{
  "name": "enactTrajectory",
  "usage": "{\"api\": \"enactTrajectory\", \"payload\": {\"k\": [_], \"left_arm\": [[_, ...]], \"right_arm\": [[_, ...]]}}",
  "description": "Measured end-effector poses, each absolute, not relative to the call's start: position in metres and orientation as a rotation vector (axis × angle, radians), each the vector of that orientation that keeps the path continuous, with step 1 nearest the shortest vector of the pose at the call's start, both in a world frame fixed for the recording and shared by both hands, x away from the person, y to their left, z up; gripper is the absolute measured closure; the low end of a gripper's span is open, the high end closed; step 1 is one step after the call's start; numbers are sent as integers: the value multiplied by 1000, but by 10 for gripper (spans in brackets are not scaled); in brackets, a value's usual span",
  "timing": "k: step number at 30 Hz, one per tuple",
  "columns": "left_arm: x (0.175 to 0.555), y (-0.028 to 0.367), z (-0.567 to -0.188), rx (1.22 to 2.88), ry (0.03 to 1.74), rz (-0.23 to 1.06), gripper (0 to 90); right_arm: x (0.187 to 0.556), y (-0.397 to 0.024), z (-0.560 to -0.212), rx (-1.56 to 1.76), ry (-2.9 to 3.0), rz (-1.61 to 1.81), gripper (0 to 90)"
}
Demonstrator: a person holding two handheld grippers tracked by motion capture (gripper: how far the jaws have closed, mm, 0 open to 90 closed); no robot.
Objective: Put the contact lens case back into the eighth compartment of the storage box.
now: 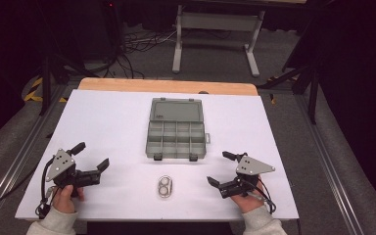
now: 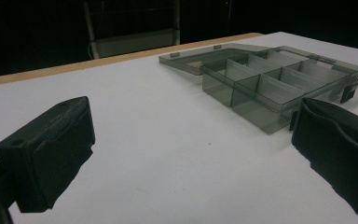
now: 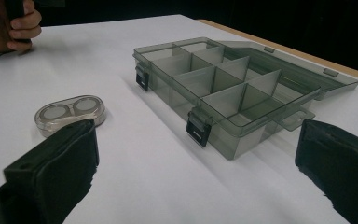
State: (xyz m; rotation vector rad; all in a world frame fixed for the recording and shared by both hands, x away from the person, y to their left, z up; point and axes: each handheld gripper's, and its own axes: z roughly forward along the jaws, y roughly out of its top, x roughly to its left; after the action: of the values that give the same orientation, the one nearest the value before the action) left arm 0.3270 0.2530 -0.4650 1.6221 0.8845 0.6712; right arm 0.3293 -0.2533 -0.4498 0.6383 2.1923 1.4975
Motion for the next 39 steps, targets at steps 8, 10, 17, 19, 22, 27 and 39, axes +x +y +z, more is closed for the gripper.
{"api": "enactTrajectory", "payload": {"k": [8,10,17,19,22,27,39], "left_arm": [[327,253,-465,1624,884,673,2],[327,253,-465,1624,884,674,2],[327,253,-465,1624,883,673,2],[327,253,-465,1624,884,672,2],[327,253,-465,1624,884,673,2],[327,253,-465,1625,887,673,2],[327,253,-465,1625,889,672,2]], "right_arm": [[329,-253,-449,643,2193,1497,6],[330,-253,-449,644,2194,1500,6],[331,-247,-438,627,2214,1504,7],[331,-245,-434,615,2214,1504,8],[331,-243,-428,603,2217,1505,8],[333,-242,-424,591,2225,1514,12],[338,-238,-412,563,2254,1513,15]]}}
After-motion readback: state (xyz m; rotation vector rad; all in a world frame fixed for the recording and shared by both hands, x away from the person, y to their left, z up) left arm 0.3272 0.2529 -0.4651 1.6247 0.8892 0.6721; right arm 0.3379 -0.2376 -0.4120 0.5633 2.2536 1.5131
